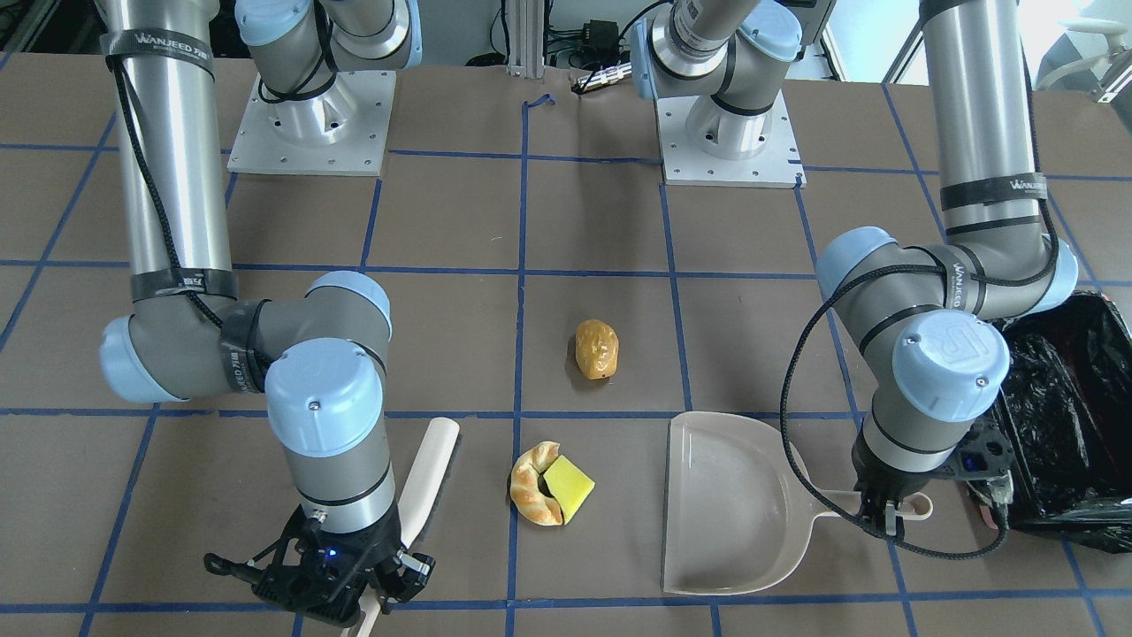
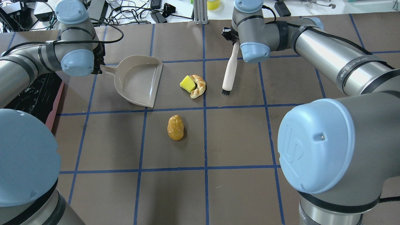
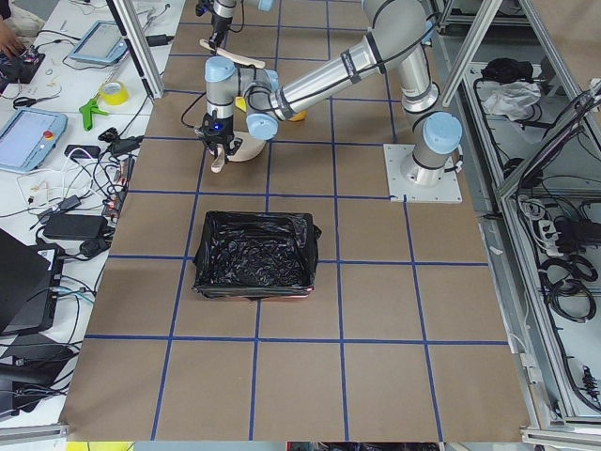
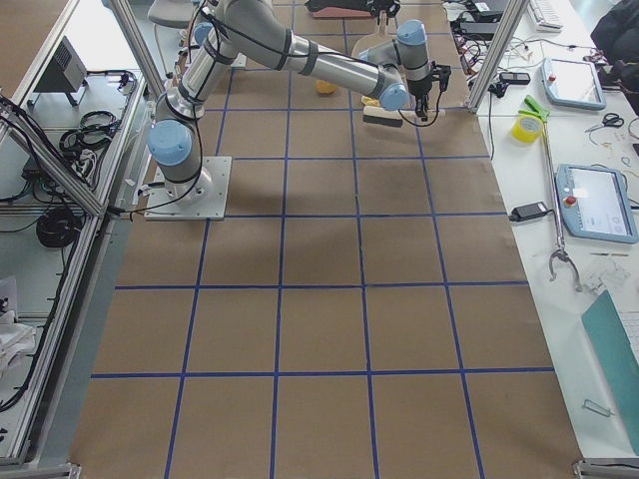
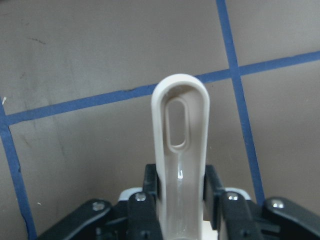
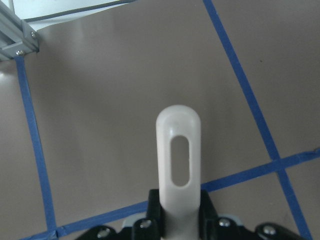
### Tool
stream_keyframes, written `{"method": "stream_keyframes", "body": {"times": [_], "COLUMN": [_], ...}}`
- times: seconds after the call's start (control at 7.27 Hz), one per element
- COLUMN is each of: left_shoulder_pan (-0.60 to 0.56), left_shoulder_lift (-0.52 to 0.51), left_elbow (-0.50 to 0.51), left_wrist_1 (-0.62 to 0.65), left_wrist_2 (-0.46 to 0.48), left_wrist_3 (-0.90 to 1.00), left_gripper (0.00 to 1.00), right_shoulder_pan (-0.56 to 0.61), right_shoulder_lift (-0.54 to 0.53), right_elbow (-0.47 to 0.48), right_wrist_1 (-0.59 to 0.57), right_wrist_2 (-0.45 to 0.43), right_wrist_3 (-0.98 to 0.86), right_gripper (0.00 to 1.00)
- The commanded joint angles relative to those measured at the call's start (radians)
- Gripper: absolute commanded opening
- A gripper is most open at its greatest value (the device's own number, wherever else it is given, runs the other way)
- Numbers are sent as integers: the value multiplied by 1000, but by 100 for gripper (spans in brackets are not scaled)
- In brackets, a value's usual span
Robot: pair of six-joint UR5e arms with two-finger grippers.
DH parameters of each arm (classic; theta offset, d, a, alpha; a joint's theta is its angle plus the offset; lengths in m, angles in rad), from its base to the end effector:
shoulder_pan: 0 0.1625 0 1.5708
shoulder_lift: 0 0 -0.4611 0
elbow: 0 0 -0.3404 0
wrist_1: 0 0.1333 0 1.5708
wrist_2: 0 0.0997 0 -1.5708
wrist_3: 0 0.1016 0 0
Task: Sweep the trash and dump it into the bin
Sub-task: 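Sweep the yellow sponge and bread roll into the dustpan with the right gripper's brush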
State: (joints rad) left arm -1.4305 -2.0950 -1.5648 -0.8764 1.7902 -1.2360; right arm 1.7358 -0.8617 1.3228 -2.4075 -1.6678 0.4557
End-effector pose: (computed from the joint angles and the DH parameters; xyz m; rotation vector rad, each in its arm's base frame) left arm -0.0203 -0.6513 0.3129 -1.9406 2.3139 -0.4009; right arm 0.2425 -0.7047 0.3035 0.4712 3.0238 -0.5991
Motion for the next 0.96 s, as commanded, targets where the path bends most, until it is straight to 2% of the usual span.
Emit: {"method": "stream_keyframes", "body": {"times": [0.0,0.41,0.83], "left_shoulder_pan": [-39,-42,-44], "left_shoulder_lift": [-11,-19,-14], "left_elbow": [0,0,2], "left_wrist_1": [2,2,4], "left_wrist_2": [17,43,55], "left_wrist_3": [-109,-172,-187], "left_gripper": [0,0,0], "right_shoulder_pan": [54,141,169], "right_shoulder_lift": [15,52,90], "right_elbow": [0,-13,-74], "right_wrist_1": [-19,-34,-53], "right_wrist_2": [-38,-84,-87], "right_wrist_3": [90,242,343], "right_gripper": [4,4,4]}}
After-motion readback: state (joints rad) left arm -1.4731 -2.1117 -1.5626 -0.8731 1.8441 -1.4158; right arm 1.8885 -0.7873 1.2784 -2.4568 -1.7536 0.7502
